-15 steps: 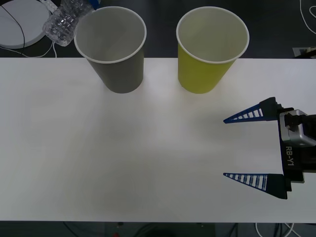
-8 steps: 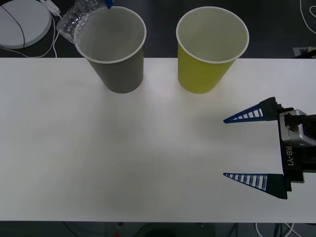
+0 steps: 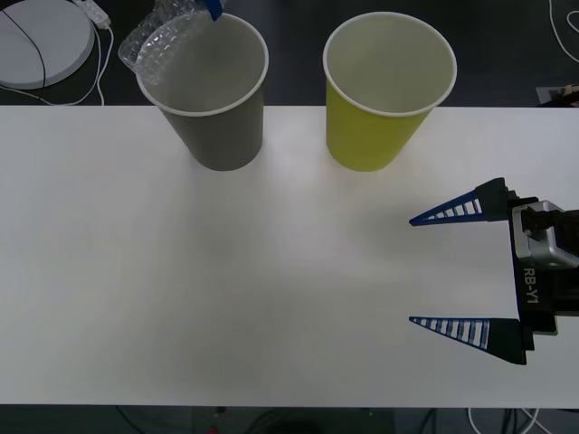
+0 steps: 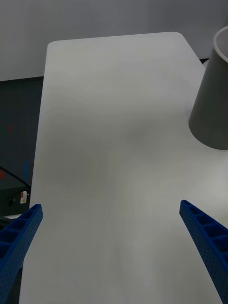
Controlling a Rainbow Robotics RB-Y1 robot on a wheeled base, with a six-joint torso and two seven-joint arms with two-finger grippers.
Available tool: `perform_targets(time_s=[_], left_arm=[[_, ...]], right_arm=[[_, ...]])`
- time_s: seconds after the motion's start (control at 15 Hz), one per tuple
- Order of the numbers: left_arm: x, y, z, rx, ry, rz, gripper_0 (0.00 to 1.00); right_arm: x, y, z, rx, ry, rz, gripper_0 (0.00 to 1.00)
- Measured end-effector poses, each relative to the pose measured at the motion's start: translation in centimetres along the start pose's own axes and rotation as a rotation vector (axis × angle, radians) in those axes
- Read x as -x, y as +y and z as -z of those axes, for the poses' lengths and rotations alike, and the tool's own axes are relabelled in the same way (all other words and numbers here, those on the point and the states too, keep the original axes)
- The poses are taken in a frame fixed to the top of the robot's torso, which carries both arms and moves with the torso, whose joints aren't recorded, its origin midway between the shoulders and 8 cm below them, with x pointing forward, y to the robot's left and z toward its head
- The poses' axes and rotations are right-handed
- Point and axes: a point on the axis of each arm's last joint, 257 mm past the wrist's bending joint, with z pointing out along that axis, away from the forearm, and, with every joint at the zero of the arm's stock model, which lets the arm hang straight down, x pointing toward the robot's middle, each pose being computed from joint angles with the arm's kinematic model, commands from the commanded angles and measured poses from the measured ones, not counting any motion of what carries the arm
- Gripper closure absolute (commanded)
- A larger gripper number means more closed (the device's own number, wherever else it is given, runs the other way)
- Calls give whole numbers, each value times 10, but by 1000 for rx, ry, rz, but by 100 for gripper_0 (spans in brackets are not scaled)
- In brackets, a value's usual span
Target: Put the can into the green bin and the plastic bottle into the gray bin
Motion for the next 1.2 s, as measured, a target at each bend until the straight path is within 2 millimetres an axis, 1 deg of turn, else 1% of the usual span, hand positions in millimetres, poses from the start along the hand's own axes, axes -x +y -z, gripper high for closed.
perform_targets(time_s=[0.27, 0.8, 1.0, 1.2], left_arm=[[1, -2, 0, -9, -6, -6, 0], [0, 0, 4, -9, -10, -10, 0], [-6, 1, 7, 0, 5, -36, 0], [-21, 1, 8, -12, 7, -60, 0]], right_arm=[[0, 0, 0, 0, 0, 0, 0], [0, 0, 0, 0, 0, 0, 0], [0, 0, 0, 0, 0, 0, 0], [0, 0, 0, 0, 0, 0, 0]])
